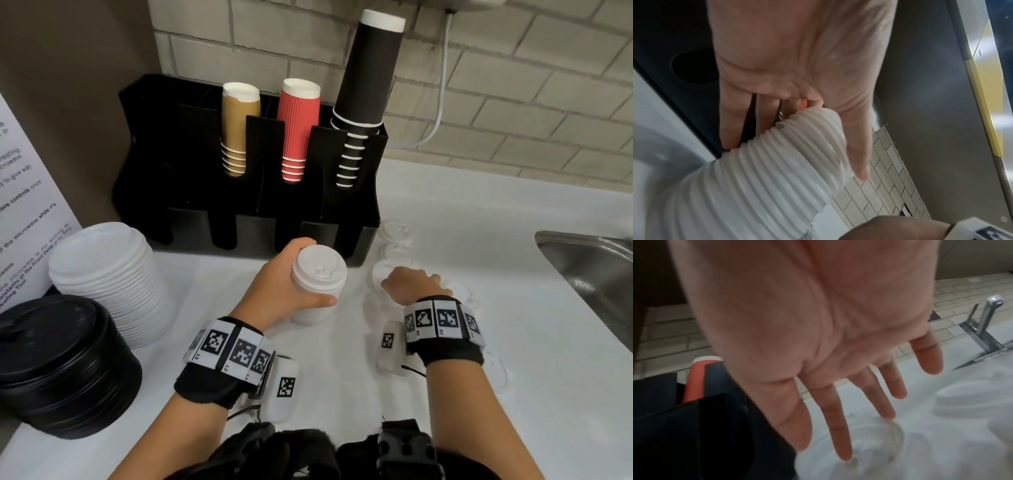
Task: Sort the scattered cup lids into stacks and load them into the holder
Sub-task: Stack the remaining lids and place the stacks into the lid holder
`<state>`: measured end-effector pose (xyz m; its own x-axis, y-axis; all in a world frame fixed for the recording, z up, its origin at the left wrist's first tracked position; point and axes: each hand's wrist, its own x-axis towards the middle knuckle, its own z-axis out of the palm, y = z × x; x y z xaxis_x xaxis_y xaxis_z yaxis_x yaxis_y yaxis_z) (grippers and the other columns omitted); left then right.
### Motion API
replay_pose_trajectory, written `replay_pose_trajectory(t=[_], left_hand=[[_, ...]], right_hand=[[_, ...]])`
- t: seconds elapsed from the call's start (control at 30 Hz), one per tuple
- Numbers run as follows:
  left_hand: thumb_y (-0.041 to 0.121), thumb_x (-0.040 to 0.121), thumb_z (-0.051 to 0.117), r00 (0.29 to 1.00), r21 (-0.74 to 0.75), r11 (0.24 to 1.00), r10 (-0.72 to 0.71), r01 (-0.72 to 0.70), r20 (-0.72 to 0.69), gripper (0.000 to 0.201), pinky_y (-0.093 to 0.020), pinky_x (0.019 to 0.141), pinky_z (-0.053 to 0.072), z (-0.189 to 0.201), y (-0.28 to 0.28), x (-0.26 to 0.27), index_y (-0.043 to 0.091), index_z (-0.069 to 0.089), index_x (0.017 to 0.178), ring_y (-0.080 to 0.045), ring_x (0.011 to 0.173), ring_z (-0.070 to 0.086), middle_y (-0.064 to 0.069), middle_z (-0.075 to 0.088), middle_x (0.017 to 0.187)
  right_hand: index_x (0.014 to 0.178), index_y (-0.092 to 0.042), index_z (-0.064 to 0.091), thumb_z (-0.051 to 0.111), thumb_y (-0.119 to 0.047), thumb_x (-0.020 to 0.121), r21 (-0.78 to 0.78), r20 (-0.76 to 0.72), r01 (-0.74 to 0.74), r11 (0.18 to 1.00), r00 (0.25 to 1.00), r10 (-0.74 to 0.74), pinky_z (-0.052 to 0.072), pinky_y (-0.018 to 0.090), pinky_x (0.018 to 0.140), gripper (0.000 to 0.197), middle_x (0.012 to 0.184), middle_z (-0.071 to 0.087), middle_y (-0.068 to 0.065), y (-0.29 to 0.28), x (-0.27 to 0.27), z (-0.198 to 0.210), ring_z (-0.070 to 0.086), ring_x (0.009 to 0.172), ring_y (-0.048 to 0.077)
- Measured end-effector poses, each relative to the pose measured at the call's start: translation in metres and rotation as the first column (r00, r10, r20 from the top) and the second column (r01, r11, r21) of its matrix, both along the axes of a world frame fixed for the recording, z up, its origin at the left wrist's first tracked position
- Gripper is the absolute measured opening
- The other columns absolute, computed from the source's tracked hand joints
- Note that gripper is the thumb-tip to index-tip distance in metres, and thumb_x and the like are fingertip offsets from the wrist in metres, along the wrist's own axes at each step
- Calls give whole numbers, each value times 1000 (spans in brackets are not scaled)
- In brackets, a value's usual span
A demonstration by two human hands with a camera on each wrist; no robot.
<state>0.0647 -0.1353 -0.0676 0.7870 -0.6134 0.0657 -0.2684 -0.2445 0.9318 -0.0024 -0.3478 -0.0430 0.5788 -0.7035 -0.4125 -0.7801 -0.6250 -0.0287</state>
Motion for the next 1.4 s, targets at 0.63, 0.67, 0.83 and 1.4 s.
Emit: replay_pose_trajectory(t=[0.63, 0.67, 0.83, 1.4], left_hand=[[29, 66, 88, 999, 0, 999, 47, -48, 7, 69, -3, 70, 39, -4, 3, -3, 48, 45, 117, 28, 98, 43, 28, 54, 111], [28, 66, 88, 999, 0, 999, 48, -48, 8, 69, -2, 70, 39, -4, 3, -3, 47, 45, 117, 28, 98, 43, 28, 54, 111], [29, 65, 89, 999, -26, 998, 51, -52, -15, 73, -2, 70, 42, -4, 3, -3, 41, 49, 124, 22, 97, 48, 22, 58, 112], [29, 68, 87, 998, -35, 999, 19, -22, -63, 79, -24, 89, 49, -8, -1, -3, 31, 38, 130, -3, 110, 55, 11, 57, 122]], right_hand=[[128, -13, 50, 68, -1, 77, -142, 795, -367, 919, 510, 327, 37, 16, 69, 55, 97, 48, 0, 32, -1, 39, 48, 77, 11], [126, -11, 53, 69, -3, 77, -132, 820, -388, 912, 474, 321, 37, 11, 68, 52, 96, 49, 0, 35, 1, 40, 49, 75, 9], [101, -23, 62, 76, -21, 75, 40, 818, -581, 813, 486, 307, 50, 23, 86, 29, 110, 52, 1, 49, 3, 35, 57, 98, 13], [109, -30, 61, 85, -28, 66, 60, 792, -658, 751, 489, 366, 49, 33, 91, 49, 114, 55, -6, 57, 2, 30, 53, 107, 16]])
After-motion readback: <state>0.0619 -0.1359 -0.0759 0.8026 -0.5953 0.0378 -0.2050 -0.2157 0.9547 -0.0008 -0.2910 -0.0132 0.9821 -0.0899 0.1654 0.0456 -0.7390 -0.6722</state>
